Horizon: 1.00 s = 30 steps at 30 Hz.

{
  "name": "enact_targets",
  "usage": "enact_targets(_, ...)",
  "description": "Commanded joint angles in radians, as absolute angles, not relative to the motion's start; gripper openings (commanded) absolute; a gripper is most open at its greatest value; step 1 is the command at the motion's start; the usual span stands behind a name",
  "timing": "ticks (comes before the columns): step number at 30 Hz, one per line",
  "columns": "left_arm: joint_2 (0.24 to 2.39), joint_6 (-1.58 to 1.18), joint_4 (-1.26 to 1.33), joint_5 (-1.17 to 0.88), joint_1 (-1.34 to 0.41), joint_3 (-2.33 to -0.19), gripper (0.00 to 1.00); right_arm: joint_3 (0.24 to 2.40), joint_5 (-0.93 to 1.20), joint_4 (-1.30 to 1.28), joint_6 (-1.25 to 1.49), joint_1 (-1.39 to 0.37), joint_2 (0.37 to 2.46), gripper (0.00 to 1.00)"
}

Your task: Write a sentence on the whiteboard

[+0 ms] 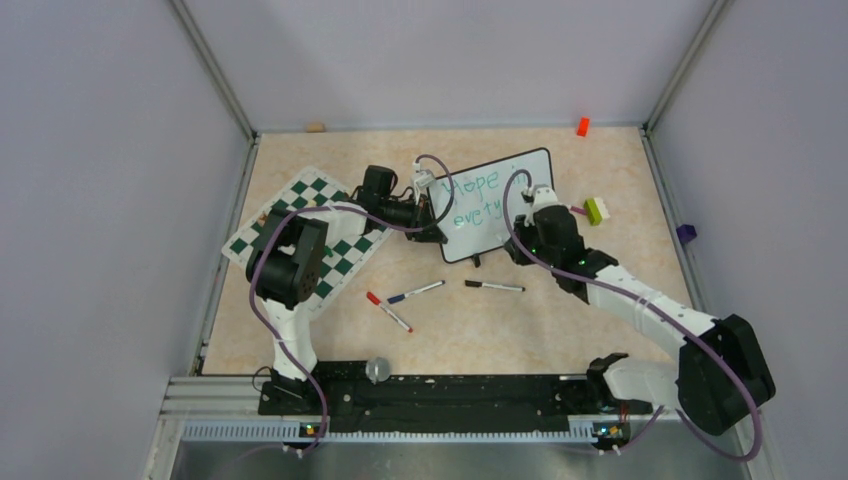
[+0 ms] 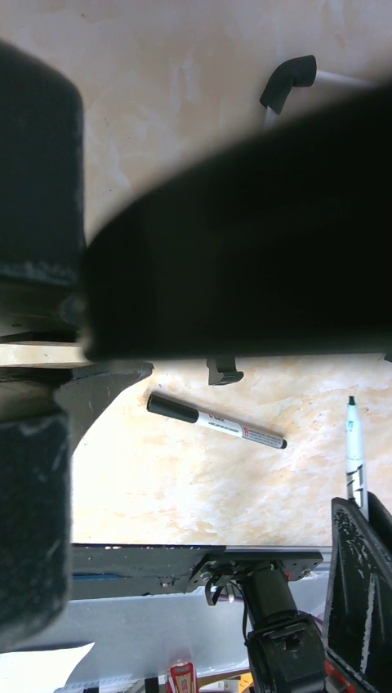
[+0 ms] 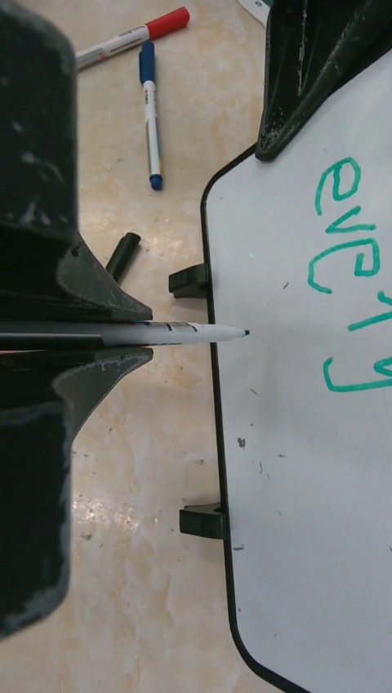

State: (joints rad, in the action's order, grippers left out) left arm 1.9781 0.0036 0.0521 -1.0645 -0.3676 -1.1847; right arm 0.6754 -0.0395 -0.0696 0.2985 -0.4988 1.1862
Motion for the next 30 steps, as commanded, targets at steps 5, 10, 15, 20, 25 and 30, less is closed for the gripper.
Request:
enact_targets(5, 1.969, 0.056, 0.005, -1.053, -0.391, -1.189, 0.0, 0.704, -0.069, 0.052, 0.318, -0.55, 1.216, 0.0)
enact_targets(10, 1.969, 0.057, 0.005, -1.053, -0.391, -1.189, 0.0, 0.734, -0.071, 0.063, 0.316, -0.554, 1.253, 0.0)
enact_targets(15, 1.969, 0.057, 0.004, -1.053, -0.392, -1.189, 0.0, 0.755, -0.073, 0.067, 0.312, -0.555, 1.277, 0.0)
enact_targets(20, 1.969, 0.058, 0.004, -1.054, -0.392, -1.188, 0.0, 0.769, -0.079, 0.07, 0.311, -0.555, 1.295, 0.0)
enact_targets(25, 1.971, 0.058, 0.005, -1.053, -0.393, -1.19, 0.0, 0.783, -0.09, 0.079, 0.306, -0.554, 1.317, 0.0)
enact_targets(30, 1.971, 0.058, 0.005, -1.052, -0.393, -1.19, 0.0, 0.793, -0.109, 0.081, 0.299, -0.555, 1.344, 0.0)
